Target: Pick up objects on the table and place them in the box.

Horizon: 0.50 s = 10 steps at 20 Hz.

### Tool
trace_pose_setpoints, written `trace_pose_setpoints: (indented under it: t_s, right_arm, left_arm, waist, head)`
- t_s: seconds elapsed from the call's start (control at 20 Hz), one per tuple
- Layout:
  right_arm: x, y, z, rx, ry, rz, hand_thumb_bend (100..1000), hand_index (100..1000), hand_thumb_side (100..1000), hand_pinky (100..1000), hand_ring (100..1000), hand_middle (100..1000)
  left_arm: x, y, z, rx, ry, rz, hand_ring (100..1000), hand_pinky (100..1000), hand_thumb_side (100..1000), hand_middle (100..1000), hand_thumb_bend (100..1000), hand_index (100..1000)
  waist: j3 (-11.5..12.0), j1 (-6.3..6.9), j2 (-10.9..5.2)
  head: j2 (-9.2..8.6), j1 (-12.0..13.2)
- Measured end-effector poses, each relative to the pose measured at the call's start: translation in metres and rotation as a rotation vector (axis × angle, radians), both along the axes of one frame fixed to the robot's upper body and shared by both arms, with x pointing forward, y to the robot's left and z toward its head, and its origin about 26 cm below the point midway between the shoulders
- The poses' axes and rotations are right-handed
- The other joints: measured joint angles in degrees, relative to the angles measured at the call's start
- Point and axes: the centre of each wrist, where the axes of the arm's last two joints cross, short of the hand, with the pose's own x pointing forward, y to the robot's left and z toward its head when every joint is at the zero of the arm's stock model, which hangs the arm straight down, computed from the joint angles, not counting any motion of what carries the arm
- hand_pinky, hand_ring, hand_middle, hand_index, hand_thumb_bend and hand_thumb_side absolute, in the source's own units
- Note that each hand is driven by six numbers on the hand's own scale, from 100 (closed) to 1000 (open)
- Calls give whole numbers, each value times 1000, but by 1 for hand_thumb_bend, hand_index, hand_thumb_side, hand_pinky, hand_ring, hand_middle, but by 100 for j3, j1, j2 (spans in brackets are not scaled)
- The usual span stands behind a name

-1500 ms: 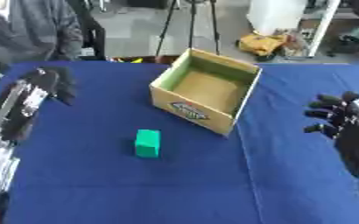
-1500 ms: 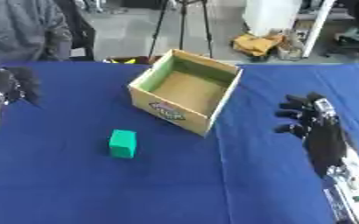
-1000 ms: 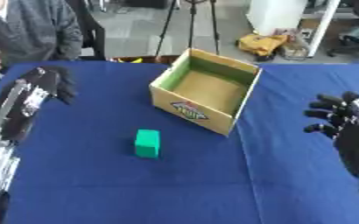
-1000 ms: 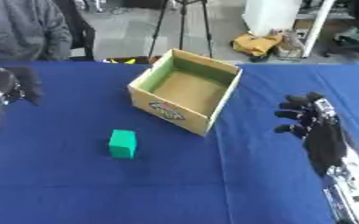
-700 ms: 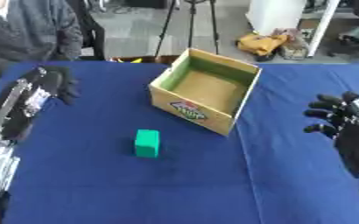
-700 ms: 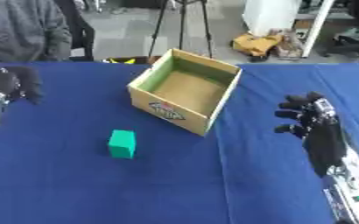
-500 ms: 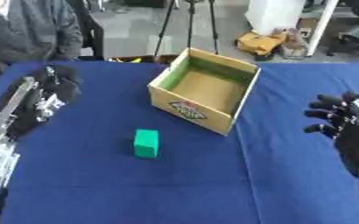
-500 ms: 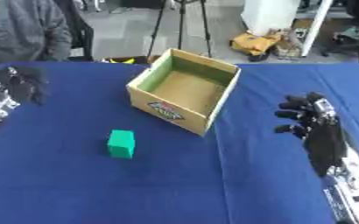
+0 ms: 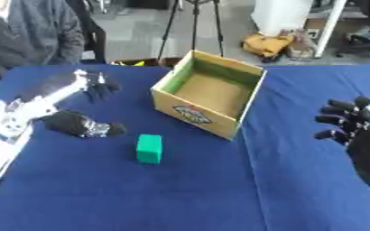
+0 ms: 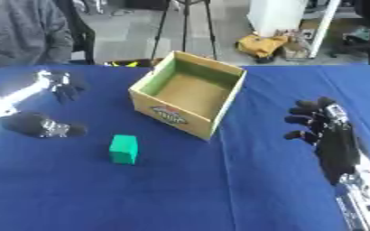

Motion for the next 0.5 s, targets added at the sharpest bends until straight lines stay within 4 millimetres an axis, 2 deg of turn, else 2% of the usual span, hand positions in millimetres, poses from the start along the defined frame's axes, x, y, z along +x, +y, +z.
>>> trace_pose_setpoints:
  t_s: [0.2,0.5]
  right_arm:
    - [0,0,0,-1,0,3,100,800,944,532,726,681]
    - [0,1,0,-3,2,10,100,800,944,532,726,681]
  left_arm:
    - [18,-4,-2,114,30,-28,677,622,579,709,758,810]
    - [44,-12,-16,173,88,-73,688,635,555,715,749,810]
  waist:
    - [-21,5,-4]
    - [-29,0,-15]
  head:
    - [0,17]
    - [0,41]
